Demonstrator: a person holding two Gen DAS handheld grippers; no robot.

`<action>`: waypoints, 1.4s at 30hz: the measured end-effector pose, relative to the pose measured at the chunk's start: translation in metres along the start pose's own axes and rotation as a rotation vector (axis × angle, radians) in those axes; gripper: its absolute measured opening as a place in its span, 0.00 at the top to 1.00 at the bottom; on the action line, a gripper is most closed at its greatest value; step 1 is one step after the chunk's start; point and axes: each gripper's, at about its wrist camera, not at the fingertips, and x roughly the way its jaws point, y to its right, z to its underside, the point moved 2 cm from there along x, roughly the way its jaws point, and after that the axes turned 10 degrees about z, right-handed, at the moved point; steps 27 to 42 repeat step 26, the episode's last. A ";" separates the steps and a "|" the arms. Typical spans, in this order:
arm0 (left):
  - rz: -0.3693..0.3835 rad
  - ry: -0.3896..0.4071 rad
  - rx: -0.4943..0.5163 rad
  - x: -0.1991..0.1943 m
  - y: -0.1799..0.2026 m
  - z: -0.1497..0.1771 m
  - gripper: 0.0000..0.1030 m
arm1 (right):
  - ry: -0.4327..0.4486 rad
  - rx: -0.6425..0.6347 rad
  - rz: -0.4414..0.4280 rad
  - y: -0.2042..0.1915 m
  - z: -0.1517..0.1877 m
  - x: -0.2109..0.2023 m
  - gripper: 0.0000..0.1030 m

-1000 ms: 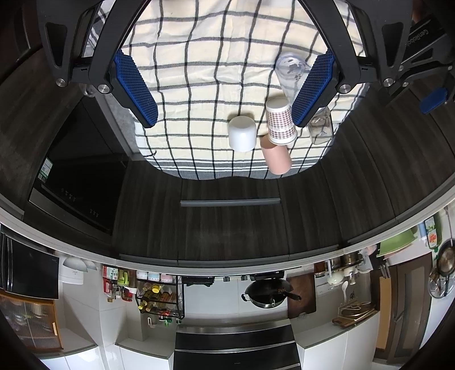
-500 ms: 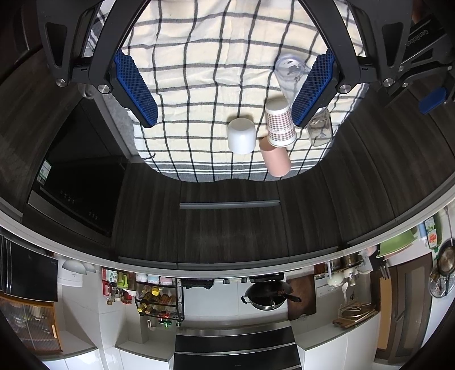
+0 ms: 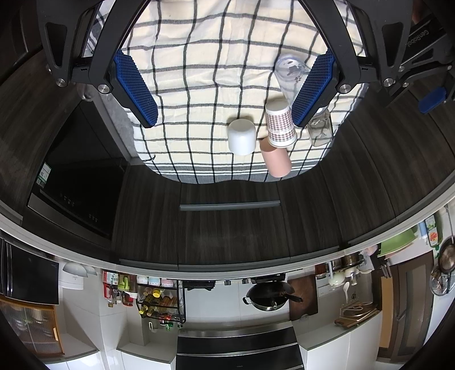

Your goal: Flip cup upside down

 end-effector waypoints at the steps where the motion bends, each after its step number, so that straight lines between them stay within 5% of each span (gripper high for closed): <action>1: -0.001 0.001 0.000 0.000 0.000 0.000 0.07 | 0.000 -0.001 0.000 0.000 0.000 0.000 0.08; 42: 0.008 0.002 -0.006 0.000 0.006 0.002 0.05 | -0.013 0.011 0.004 -0.002 0.003 0.002 0.08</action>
